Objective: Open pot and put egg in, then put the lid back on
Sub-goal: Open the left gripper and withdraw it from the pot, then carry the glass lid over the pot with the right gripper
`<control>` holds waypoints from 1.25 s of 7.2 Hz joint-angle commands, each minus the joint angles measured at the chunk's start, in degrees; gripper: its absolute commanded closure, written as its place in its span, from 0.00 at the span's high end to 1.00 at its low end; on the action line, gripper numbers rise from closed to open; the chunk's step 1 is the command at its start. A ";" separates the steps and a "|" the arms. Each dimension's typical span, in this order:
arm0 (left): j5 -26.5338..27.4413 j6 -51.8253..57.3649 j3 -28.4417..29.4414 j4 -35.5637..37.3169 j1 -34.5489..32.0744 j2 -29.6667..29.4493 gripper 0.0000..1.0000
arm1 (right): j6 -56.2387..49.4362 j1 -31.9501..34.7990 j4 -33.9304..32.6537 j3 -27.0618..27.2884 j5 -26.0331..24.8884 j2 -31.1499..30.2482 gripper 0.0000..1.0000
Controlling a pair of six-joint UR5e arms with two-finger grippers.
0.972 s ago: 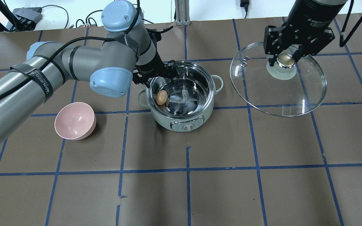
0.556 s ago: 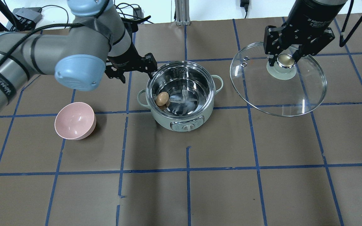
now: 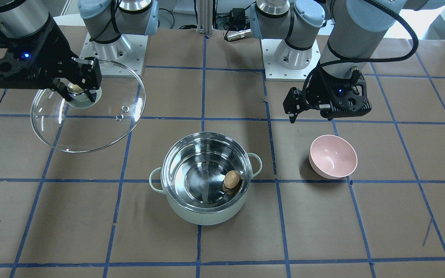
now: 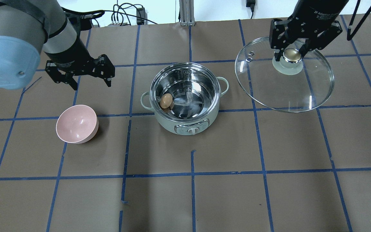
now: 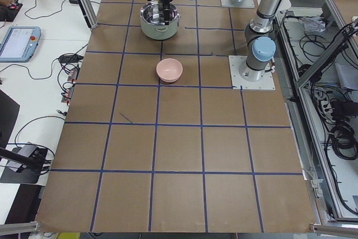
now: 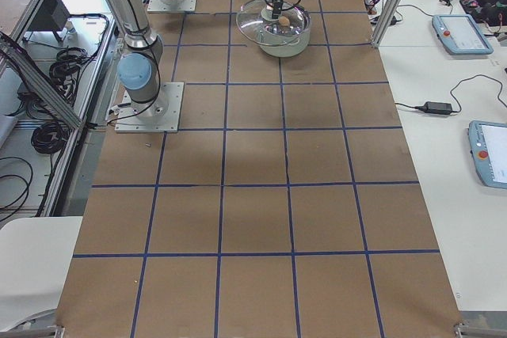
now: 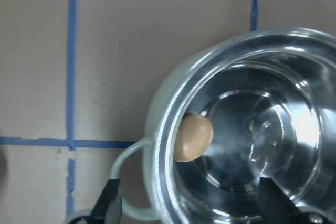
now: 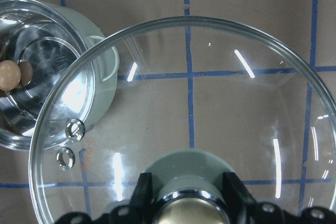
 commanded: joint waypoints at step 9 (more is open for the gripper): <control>-0.90 2.42 8.06 -10.22 0.68 0.40 1.00 | 21.06 21.76 -21.48 -1.37 -0.02 18.83 0.24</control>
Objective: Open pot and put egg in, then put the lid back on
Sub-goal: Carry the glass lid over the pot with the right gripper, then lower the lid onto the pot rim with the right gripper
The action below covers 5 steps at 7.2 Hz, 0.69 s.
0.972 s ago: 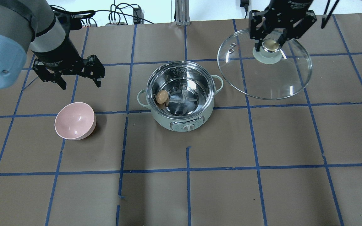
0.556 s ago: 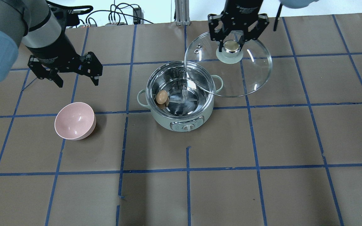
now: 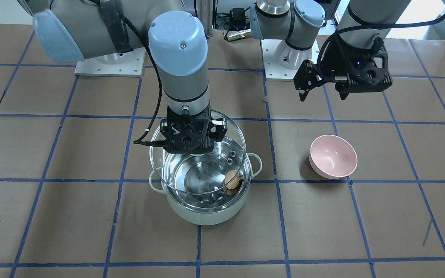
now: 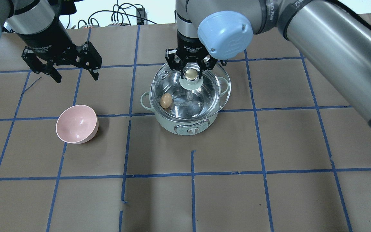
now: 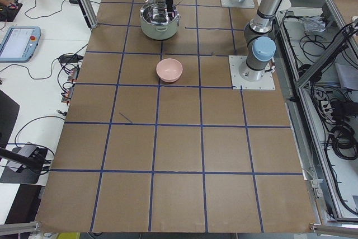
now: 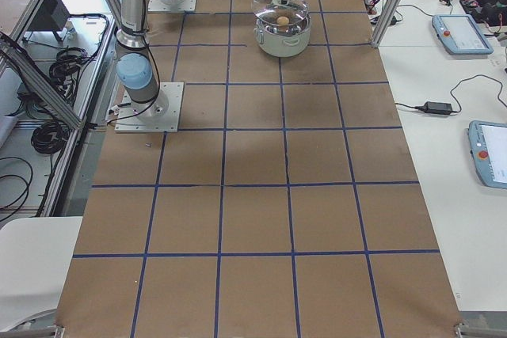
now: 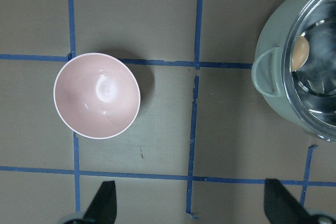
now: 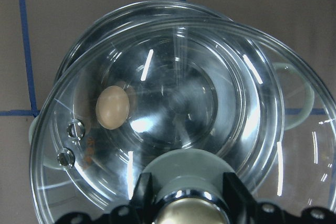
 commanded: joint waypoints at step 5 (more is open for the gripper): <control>0.03 0.05 -1.03 0.57 0.23 0.06 1.00 | 1.12 0.96 -5.96 0.95 -1.05 3.30 0.24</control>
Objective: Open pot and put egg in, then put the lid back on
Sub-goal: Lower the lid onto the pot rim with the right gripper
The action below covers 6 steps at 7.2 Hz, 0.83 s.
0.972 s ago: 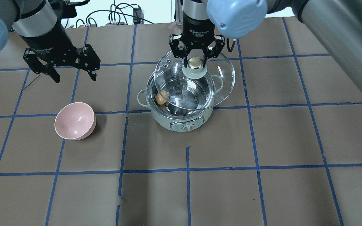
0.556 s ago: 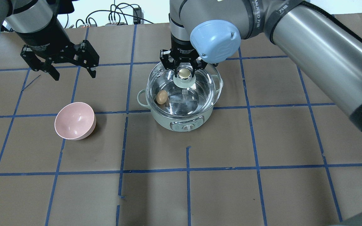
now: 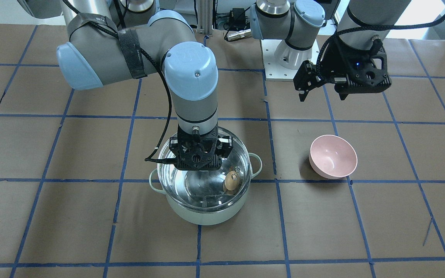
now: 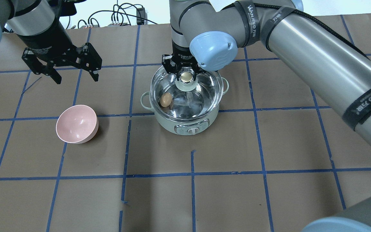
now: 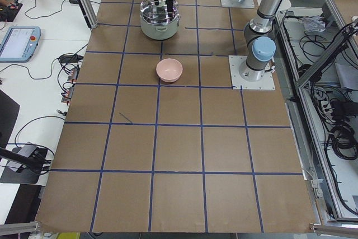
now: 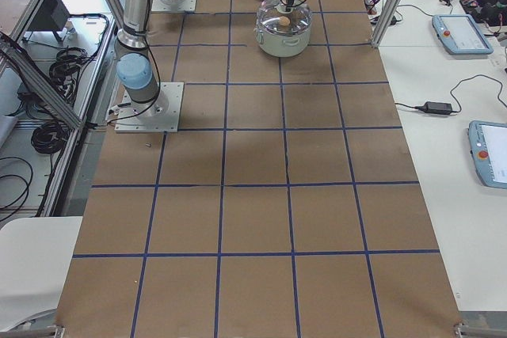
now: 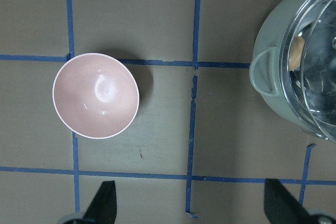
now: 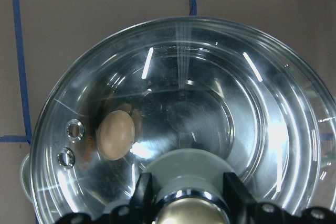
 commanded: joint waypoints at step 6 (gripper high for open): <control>-0.12 0.00 -0.68 0.22 0.09 -0.04 1.00 | -0.51 0.92 -1.61 0.23 -1.80 1.34 0.24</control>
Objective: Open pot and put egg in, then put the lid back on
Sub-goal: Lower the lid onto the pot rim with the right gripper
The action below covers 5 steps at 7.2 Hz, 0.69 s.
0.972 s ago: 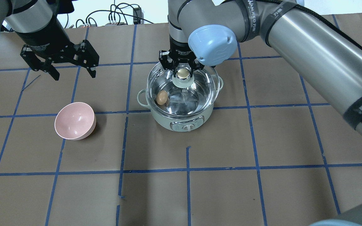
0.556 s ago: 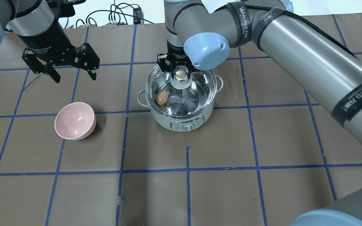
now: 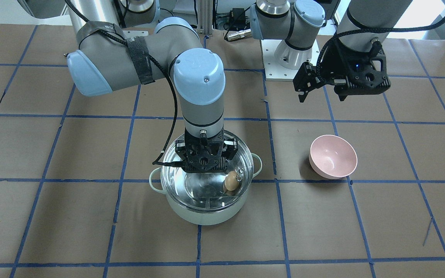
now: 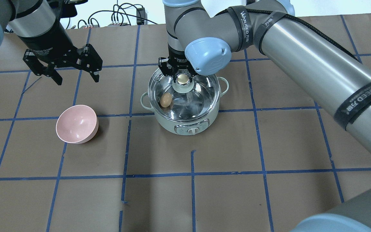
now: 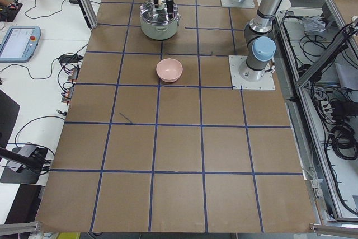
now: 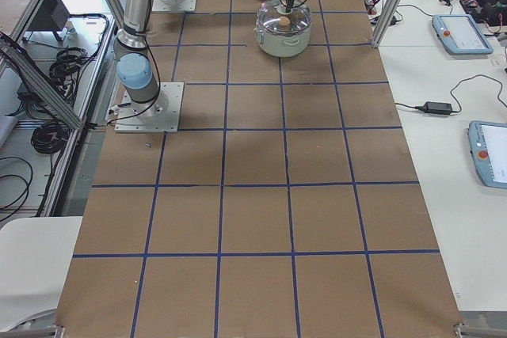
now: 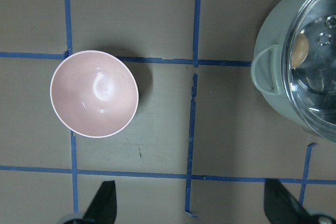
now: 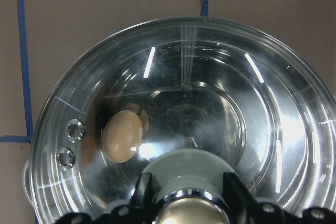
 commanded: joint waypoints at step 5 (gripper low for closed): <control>-0.38 -0.35 0.90 0.07 0.09 -0.09 1.00 | -0.22 -0.02 -1.31 0.90 -1.24 0.37 0.24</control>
